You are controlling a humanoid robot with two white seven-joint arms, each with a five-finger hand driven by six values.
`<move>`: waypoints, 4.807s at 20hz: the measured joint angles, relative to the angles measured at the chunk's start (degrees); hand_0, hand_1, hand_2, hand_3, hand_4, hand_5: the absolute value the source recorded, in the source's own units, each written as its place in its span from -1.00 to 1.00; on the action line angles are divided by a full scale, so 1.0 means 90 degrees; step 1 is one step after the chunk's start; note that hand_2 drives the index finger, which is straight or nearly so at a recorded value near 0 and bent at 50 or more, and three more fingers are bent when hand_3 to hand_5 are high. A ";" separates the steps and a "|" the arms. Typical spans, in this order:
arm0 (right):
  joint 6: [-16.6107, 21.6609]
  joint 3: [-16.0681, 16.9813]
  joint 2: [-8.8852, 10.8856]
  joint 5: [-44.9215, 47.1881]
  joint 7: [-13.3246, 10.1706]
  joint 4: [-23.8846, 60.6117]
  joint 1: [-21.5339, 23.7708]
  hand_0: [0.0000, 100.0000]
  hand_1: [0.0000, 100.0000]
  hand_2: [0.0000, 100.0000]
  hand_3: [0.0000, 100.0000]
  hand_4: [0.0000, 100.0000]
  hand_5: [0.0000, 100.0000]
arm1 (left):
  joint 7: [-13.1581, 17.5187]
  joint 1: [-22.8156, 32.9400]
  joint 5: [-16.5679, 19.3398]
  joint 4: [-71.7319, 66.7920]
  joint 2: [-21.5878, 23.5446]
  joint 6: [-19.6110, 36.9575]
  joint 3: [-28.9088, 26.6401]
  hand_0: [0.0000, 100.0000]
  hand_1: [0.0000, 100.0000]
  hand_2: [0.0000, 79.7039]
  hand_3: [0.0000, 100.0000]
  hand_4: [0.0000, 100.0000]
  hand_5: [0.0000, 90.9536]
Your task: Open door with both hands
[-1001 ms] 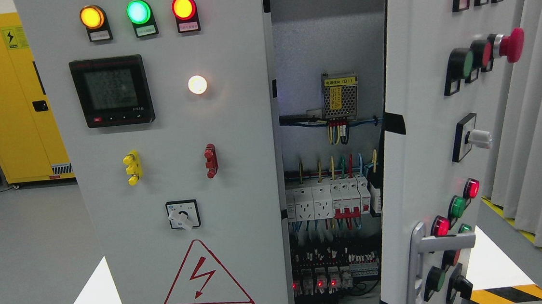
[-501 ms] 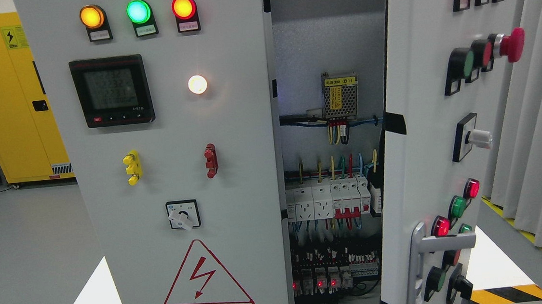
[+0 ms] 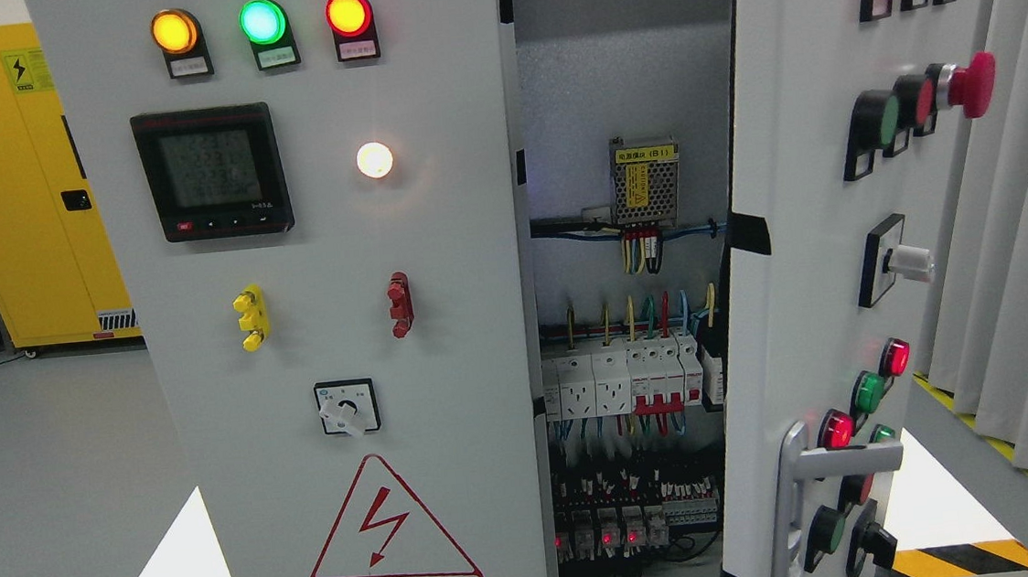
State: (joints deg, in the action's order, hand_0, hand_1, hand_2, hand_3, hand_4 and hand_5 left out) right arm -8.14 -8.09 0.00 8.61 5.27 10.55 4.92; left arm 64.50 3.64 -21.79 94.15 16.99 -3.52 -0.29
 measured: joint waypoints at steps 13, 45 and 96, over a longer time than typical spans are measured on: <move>0.0003 0.0000 0.0000 0.0000 0.0000 0.0000 0.0000 -0.56 -0.98 -1.00 -1.00 -1.00 -1.00 | -0.0027 -0.2600 -0.0713 0.0748 0.0171 -0.2036 0.0059 -1.00 -1.00 -1.00 -1.00 -1.00 -1.00; 0.0004 0.0000 0.0161 0.0000 0.0012 0.0000 0.0000 -0.56 -0.98 -1.00 -1.00 -1.00 -1.00 | -0.1652 -0.6849 -0.1101 -0.0225 -0.1996 -0.5227 0.0624 -1.00 -1.00 -1.00 -1.00 -1.00 -1.00; 0.0005 0.0000 0.0042 0.0000 -0.0002 0.0000 0.0000 -0.56 -0.98 -1.00 -1.00 -1.00 -1.00 | -0.3088 -0.7813 -0.3002 -0.1011 -0.3019 -0.4034 0.2577 -1.00 -1.00 -1.00 -1.00 -1.00 -1.00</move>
State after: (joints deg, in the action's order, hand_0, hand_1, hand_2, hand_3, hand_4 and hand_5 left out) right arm -8.10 -8.09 0.37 8.61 5.25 10.54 4.92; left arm 36.71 -66.68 -48.81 85.05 -10.18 -39.83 22.90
